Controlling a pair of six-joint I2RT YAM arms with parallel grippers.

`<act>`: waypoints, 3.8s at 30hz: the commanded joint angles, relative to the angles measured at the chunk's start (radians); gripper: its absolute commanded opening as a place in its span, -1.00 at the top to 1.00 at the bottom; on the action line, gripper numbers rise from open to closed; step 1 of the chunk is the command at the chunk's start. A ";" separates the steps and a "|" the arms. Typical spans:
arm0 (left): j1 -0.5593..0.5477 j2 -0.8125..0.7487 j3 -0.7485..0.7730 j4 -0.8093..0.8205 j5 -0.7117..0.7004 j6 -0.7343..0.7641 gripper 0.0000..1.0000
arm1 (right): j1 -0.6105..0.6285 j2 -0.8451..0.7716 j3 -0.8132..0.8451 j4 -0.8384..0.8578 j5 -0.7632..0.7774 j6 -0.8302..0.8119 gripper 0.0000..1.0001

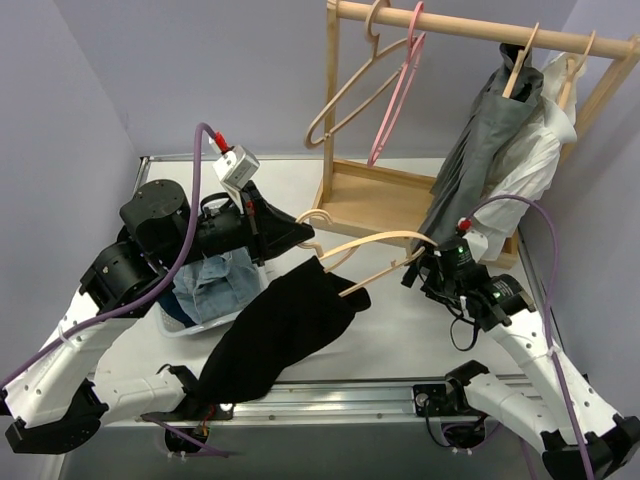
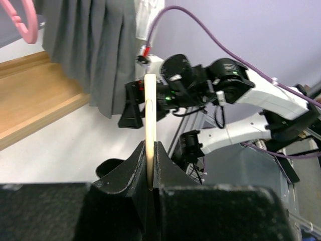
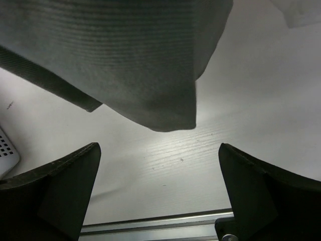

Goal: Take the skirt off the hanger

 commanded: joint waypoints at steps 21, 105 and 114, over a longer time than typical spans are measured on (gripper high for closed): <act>0.007 0.121 0.105 0.117 -0.029 0.025 0.95 | -0.002 -0.196 0.245 0.052 -0.373 0.138 -0.87; 0.003 -0.194 -0.668 0.010 0.026 -0.031 0.84 | 0.082 -0.224 0.245 0.587 -0.086 0.615 1.00; 0.070 -0.117 -0.202 -0.435 -0.637 0.087 0.95 | 0.085 -0.218 0.414 0.333 0.040 0.456 1.00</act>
